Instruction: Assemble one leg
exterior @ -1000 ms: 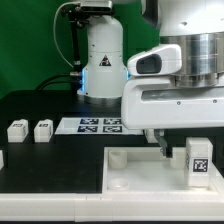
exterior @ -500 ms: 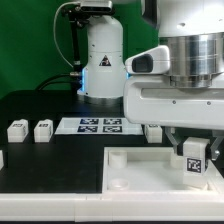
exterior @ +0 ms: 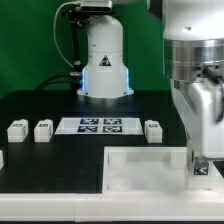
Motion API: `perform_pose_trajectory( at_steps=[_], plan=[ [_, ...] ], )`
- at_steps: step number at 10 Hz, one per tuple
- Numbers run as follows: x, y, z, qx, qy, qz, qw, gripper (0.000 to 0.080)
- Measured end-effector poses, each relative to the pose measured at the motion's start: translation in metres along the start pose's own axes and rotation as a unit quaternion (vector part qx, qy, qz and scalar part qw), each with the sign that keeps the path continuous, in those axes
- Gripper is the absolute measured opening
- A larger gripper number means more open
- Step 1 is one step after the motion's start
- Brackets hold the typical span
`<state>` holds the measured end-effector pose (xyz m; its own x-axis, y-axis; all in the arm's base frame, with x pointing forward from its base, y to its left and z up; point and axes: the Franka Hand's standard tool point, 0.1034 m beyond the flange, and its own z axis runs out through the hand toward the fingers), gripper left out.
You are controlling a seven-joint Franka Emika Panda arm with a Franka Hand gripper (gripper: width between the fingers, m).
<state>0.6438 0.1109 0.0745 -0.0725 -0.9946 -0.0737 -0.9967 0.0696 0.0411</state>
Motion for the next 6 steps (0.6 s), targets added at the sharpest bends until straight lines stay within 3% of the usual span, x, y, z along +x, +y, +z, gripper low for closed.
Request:
perform_pose_trajectory(
  at_steps=[3,4,5,6],
  plan=[
    [-0.001,0.001,0.001,0.004,0.001,-0.035,0.999,0.0292],
    [-0.002,0.001,0.003,0.011,0.003,-0.064,0.998,0.0375],
    [-0.003,0.004,0.01,0.021,0.007,-0.116,0.993,0.057],
    [-0.004,0.004,0.013,0.035,0.02,-0.229,0.973,0.0625]
  ],
)
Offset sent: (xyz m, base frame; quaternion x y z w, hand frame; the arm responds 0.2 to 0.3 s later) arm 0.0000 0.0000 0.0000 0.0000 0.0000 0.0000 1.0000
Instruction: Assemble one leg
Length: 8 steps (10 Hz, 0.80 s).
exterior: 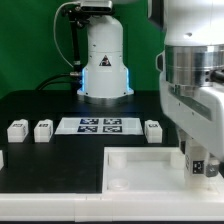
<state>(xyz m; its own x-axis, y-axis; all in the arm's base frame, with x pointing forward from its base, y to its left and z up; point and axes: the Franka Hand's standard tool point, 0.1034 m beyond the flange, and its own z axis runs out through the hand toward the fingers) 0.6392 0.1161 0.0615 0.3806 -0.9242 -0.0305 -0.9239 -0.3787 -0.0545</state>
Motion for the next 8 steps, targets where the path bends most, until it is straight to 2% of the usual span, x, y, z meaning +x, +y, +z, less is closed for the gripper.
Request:
perform_pose_trajectory(
  at_steps=[1,4,5,7,8],
  plan=[
    [-0.0026,0.0006,0.0021,0.004,0.004,-0.066,0.998,0.0625],
    [0.0002,0.001,0.0021,0.003,0.005,-0.223,0.975,0.0648],
    [-0.0009,-0.0008,0.0012,0.003,0.013,-0.314,0.949,0.0649],
    [-0.0015,0.0005,-0.0036,0.002,0.028,-0.487,0.873,0.0649],
    [-0.0012,0.0001,-0.0076,-0.001,0.032,-0.534,0.845,0.0649]
  ],
)
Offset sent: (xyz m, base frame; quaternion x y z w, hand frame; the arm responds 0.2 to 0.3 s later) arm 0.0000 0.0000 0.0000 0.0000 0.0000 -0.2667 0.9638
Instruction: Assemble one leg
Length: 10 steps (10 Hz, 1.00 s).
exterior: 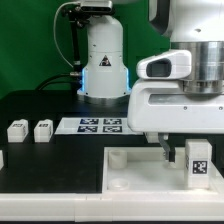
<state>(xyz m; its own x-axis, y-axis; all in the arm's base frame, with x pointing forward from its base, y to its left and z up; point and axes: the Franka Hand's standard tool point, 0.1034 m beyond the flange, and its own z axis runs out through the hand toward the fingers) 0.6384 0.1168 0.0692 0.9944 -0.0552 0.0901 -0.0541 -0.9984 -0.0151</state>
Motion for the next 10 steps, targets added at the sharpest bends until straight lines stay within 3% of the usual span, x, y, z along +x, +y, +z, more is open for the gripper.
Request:
perform_pose_trajectory(
  at_steps=[1,3,4,5,6,8,10],
  plan=[
    [-0.0001,0.0002,0.0008,0.0,0.0,0.003,1.0,0.0649],
    [-0.0004,0.0007,0.0017,0.0,-0.001,0.024,1.0,0.0416],
    [-0.0008,-0.0004,0.0019,0.003,-0.002,0.09,0.996,0.0416],
    [-0.0007,-0.0002,0.002,0.002,-0.002,0.12,0.993,0.0288],
    [-0.0007,0.0002,0.0021,0.003,-0.002,0.189,0.982,0.0288],
    [0.0,0.002,0.0028,0.006,-0.009,0.367,0.93,0.0288],
    [0.0005,0.0054,0.0036,0.021,-0.031,0.529,0.848,0.0288]
  ],
)
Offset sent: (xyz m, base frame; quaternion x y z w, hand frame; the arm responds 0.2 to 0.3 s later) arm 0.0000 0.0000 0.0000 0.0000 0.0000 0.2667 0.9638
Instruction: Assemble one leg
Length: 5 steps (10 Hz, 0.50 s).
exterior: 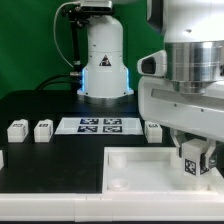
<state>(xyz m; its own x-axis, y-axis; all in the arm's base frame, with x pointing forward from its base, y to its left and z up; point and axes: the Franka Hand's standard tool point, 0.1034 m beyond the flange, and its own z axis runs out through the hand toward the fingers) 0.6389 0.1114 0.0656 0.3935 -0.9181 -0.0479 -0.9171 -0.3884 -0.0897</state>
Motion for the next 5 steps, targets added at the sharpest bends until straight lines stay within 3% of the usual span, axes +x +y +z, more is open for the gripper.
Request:
perform_pose_trajectory(
  at_steps=[2,5],
  plan=[
    [-0.0044,-0.0008,0.0011,0.005,-0.012,0.172,0.985,0.0291],
    [-0.0039,-0.0026,0.0009,0.002,-0.021,0.347,0.938,0.0291]
  ],
)
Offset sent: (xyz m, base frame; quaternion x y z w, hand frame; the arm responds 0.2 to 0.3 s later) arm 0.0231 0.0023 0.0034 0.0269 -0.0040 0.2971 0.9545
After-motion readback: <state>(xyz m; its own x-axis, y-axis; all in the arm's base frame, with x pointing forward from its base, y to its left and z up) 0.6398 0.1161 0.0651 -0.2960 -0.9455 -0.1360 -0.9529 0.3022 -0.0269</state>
